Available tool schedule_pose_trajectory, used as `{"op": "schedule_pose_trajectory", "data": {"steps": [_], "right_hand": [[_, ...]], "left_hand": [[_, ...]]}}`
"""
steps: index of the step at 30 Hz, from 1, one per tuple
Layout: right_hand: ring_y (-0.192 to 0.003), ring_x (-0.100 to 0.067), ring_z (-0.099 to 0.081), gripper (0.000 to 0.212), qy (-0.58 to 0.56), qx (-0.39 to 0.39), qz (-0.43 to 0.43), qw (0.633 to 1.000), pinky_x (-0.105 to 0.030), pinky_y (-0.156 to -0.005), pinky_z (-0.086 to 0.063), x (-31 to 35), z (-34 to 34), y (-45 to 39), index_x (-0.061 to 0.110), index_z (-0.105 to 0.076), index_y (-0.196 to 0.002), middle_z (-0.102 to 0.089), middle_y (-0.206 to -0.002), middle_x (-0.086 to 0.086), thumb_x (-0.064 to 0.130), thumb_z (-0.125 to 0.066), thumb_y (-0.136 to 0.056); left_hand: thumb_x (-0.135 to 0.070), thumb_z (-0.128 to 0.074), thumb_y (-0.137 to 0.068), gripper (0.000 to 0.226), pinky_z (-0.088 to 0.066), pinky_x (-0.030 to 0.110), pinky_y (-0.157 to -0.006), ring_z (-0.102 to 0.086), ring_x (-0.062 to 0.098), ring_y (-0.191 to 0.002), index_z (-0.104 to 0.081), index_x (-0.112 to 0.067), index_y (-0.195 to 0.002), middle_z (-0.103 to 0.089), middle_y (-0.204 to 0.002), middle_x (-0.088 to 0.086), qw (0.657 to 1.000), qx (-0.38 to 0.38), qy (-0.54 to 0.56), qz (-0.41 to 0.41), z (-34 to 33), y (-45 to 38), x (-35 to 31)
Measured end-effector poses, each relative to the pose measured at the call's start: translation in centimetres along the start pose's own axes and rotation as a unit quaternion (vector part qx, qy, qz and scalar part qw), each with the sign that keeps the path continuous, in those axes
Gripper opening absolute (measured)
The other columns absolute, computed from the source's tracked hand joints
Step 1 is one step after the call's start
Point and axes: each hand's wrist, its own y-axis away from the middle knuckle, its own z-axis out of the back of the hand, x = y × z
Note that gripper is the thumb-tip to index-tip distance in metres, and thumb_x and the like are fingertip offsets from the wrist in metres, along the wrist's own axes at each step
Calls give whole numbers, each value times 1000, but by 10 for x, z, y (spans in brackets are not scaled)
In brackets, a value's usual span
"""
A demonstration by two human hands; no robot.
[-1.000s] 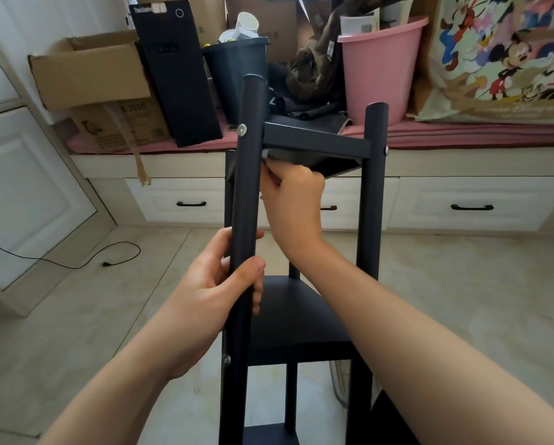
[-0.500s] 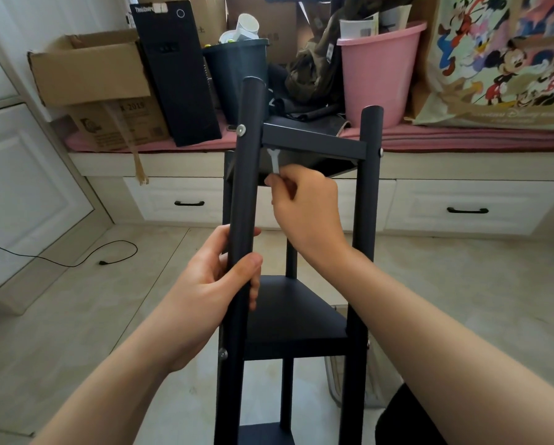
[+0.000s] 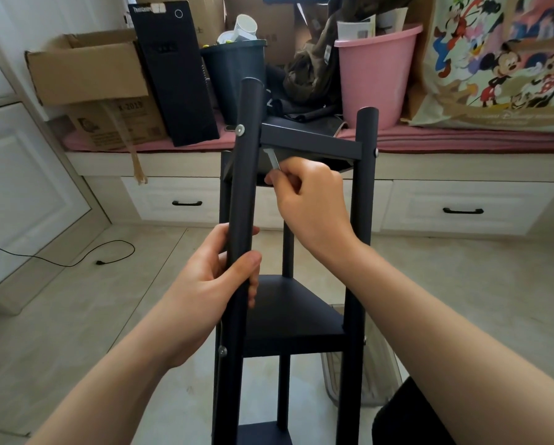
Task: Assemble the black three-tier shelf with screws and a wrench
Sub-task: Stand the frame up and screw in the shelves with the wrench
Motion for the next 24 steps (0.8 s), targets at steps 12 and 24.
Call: {"op": "schedule_pose_trajectory", "data": {"steps": [12,24], "right_hand": [[-55,-7,-55,20,9,-18,14,1000,-12,-57,-43,1,-1,-3,3,-76,-89,-63,-63,2,11,-59,-97],[-49,4,-51,41,-25,-55,-9,998,-8,-54,-36,-5,-25,-7,18,-53,-56,-42,-45,19,13,-63,-95]], "left_hand": [[-40,-63,-84,28,-52,29,-67,-56,17,-67,-62,-41,-111,-56,-73,2,1000,9,10,0,-2,1,0],[-35,-63,-87,24,-52,30,-65,-55,17,-67,-63,-37,-111,-55,-73,3,1000,21,18,-1,-4,3,-3]]}}
